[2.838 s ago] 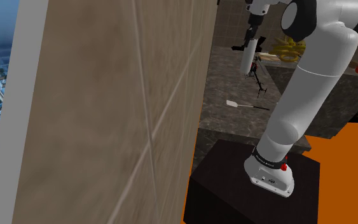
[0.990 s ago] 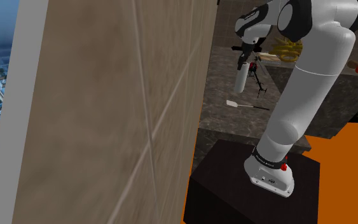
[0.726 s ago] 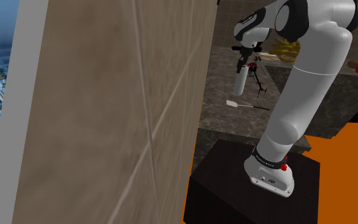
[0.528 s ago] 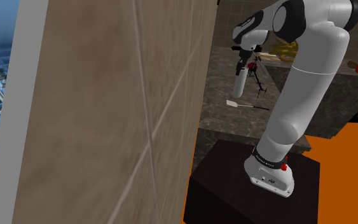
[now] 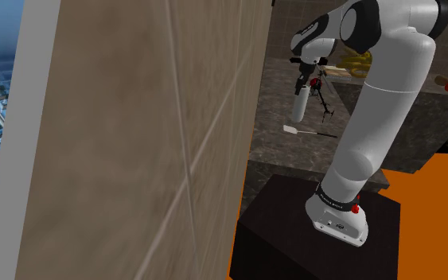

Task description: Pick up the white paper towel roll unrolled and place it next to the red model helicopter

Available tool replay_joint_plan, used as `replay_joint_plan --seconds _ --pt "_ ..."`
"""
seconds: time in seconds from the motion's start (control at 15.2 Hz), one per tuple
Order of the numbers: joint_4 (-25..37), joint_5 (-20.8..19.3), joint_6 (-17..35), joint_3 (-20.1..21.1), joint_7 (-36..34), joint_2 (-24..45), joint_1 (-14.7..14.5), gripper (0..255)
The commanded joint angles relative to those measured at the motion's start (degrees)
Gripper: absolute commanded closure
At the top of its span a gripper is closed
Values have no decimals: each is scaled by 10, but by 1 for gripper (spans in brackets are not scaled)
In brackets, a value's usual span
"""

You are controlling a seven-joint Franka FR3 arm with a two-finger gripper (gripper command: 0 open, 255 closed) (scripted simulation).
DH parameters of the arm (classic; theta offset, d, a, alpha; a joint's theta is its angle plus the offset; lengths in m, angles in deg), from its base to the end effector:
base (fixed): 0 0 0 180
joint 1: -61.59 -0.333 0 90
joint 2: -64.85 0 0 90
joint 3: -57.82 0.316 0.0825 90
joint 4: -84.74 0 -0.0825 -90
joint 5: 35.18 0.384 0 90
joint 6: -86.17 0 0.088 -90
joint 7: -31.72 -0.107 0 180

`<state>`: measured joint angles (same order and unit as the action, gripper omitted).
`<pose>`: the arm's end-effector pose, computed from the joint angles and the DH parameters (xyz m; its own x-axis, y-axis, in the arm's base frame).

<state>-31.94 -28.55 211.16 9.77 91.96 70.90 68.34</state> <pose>0.3403 -0.4608 0.4165 0.9977 0.0394 0.0560 0.0363 -0.9978 0.0554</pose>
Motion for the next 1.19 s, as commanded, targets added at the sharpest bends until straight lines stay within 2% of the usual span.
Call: replay_joint_plan --seconds 0.0,0.33,0.59,1.12 --pt "0 0 0 0 0 0 0 0" --pt "0 0 0 0 0 0 0 0" --pt "38 -42 -65 -3 -29 -44 -10 0" --pt "38 -42 -65 -3 -29 -44 -9 0"
